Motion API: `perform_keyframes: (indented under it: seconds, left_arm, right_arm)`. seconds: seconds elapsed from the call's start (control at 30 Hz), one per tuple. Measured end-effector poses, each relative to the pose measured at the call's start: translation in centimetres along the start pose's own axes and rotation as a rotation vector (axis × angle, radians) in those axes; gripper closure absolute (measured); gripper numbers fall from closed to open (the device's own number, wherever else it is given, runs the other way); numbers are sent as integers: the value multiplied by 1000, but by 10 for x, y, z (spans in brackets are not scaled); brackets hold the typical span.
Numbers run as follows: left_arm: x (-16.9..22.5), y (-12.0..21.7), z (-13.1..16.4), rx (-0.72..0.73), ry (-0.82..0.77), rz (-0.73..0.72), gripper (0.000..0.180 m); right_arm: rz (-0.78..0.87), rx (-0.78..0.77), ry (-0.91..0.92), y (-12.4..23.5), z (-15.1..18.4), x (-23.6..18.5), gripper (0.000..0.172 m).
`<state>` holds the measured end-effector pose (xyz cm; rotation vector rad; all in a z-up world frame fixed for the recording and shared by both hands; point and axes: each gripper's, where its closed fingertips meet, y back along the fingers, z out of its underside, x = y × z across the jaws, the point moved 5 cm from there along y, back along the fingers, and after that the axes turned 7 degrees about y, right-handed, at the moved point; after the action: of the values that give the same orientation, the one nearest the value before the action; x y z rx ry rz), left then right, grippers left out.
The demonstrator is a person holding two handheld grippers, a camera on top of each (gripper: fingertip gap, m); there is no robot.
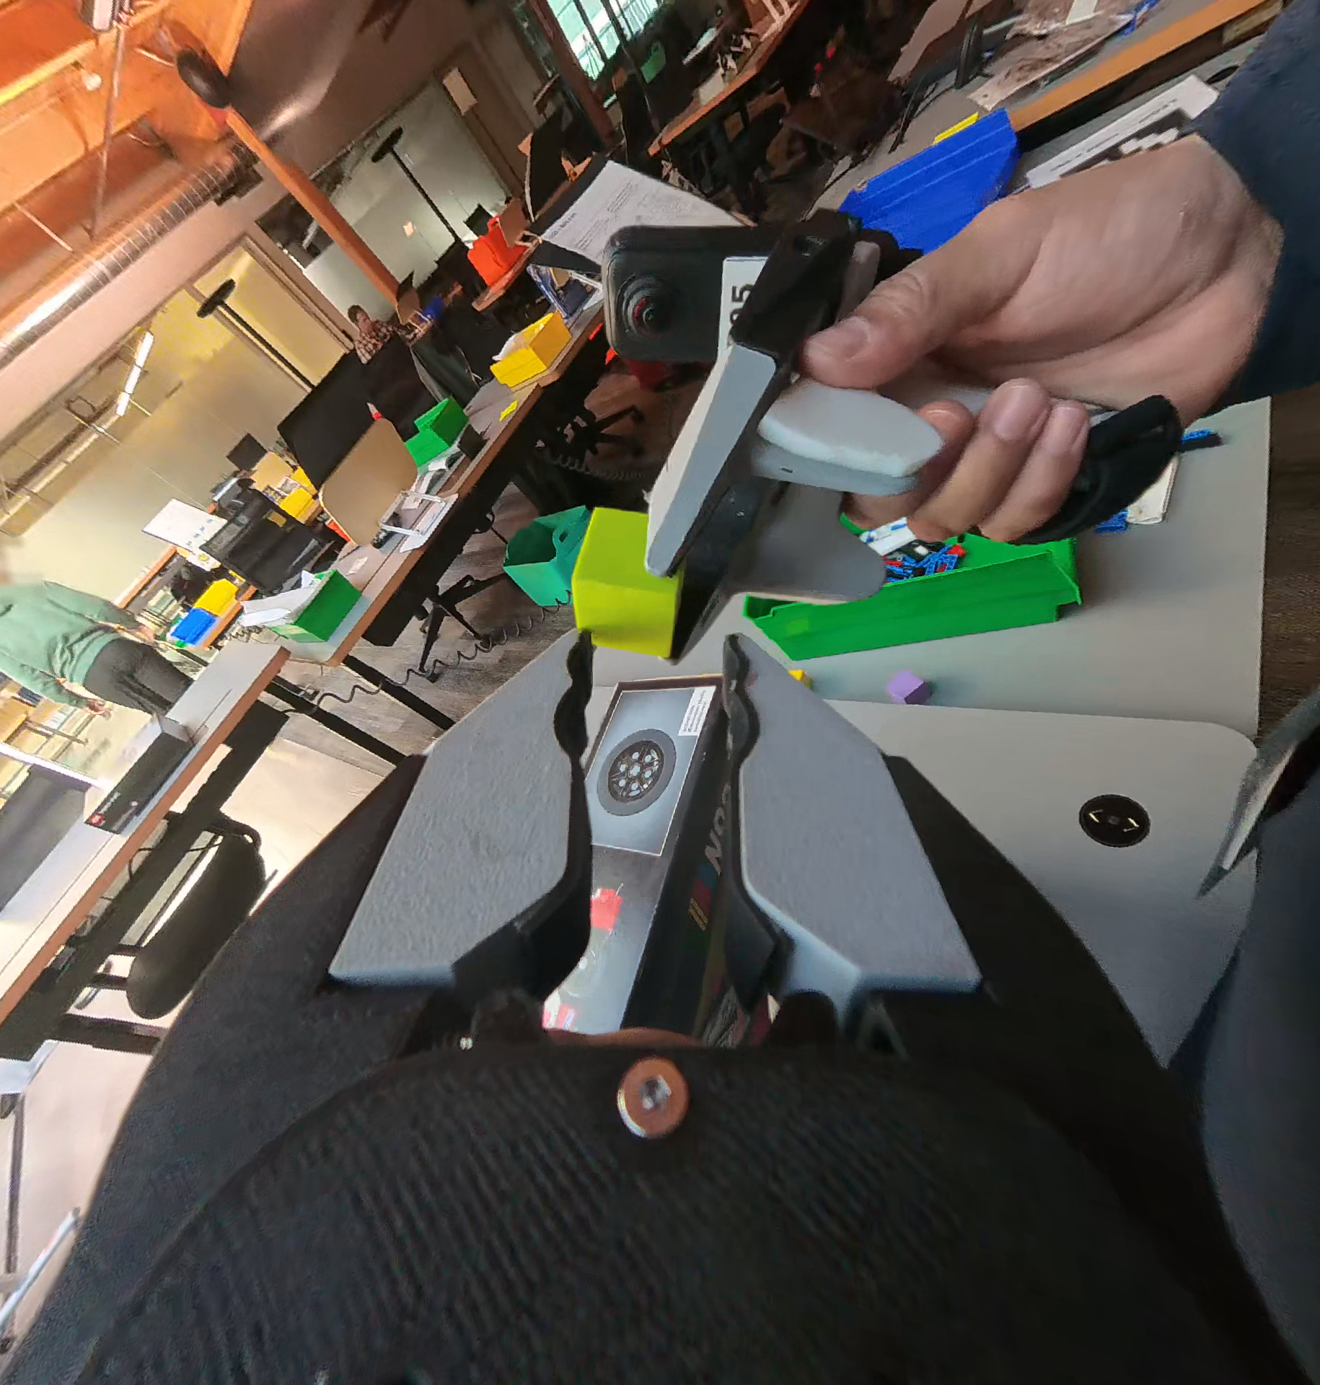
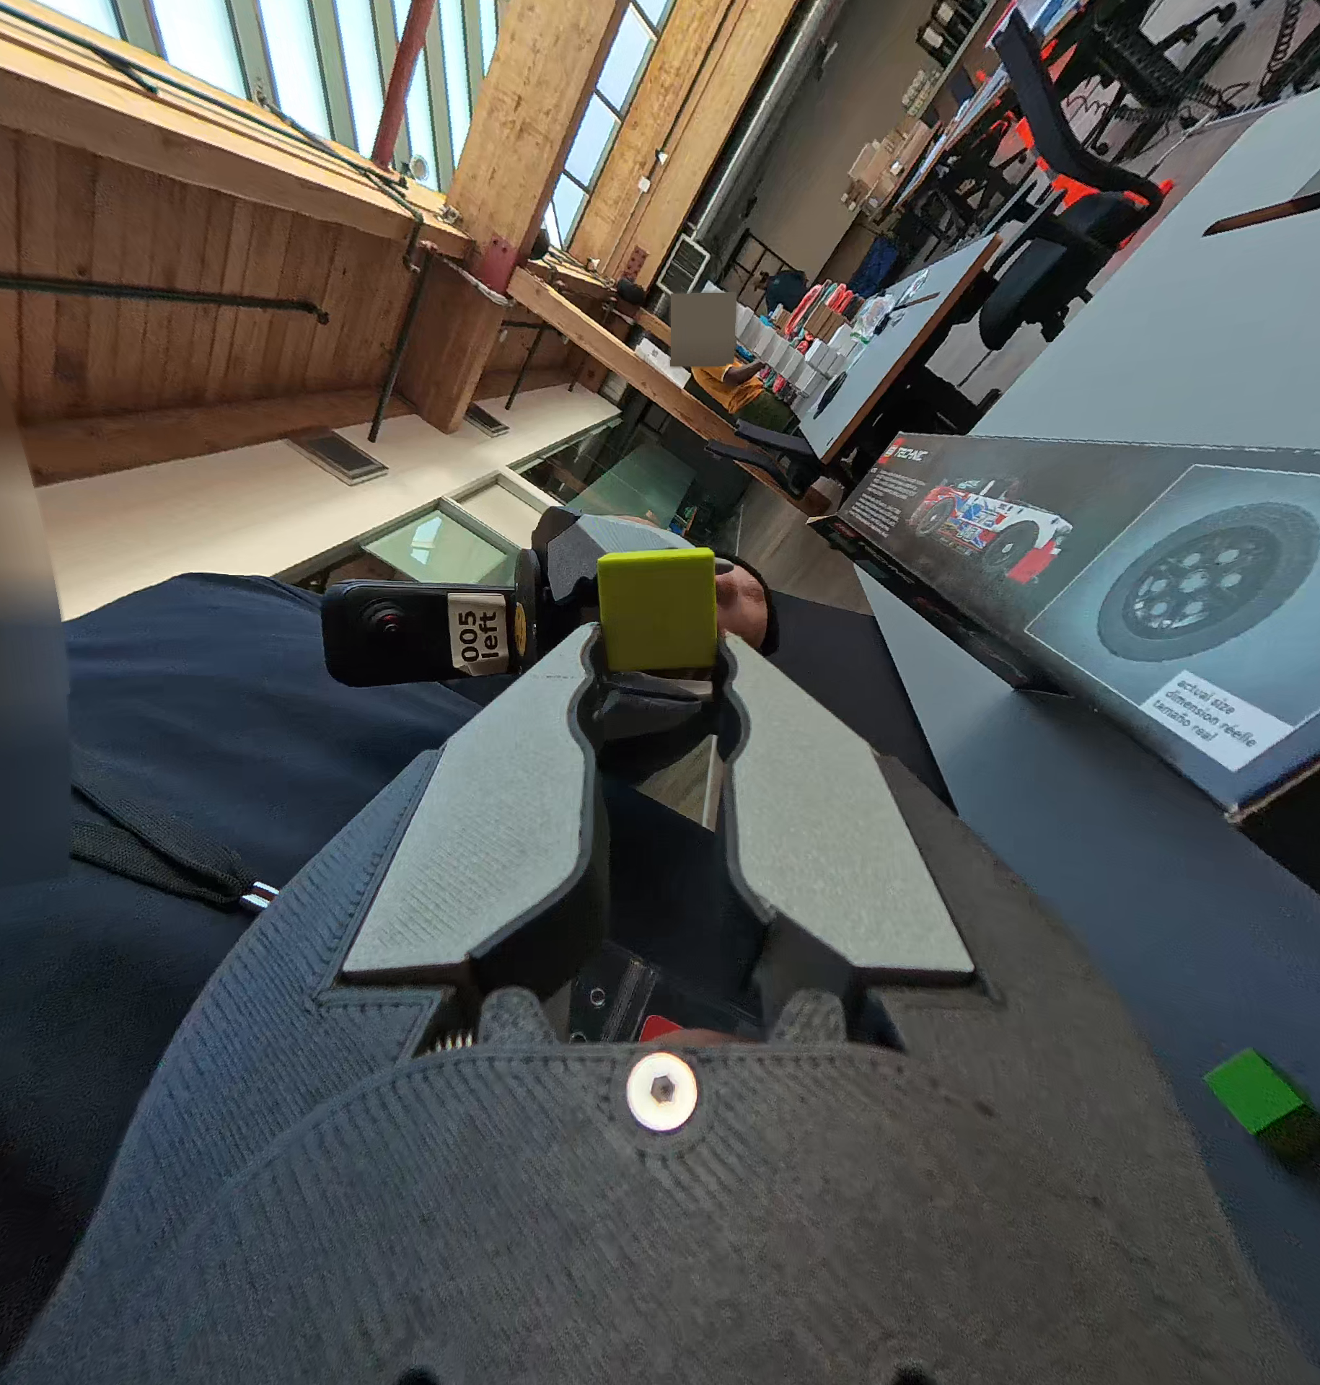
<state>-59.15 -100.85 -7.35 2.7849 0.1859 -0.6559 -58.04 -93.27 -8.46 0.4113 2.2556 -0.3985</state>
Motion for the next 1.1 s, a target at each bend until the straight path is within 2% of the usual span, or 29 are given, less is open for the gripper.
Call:
perform_keyframes:
  seconds: [0.23,0.37,0.6,0.77,0.83,0.9,1.03,1.1]
  left_arm:
    - [-5,9,-3,30,-7,-67,146]
    - [-5,13,0,21,-7,-79,155]
    - [-2,25,-2,53,40,-21,156]
    - [-3,34,-5,34,12,-60,156]
    - [-11,39,1,0,20,-135,156]
    - [-27,46,12,-33,128,-221,156]
    - [-67,66,64,-172,561,-357,156]
    - [-80,77,87,-212,721,-411,156]
  right_arm:
    - [-34,-33,-56,-12,6,4,147]
    - [-78,-50,-77,-18,8,2,147]
    - [-180,-131,-118,-26,13,-3,147]
    - [-213,-182,-122,-33,13,-6,146]
    - [-173,-180,-102,-33,12,0,146]
    - [-117,-164,-80,-28,8,10,144]
    - [-29,-167,-48,-16,8,23,147]
    - [-19,-182,-40,-13,10,25,148]
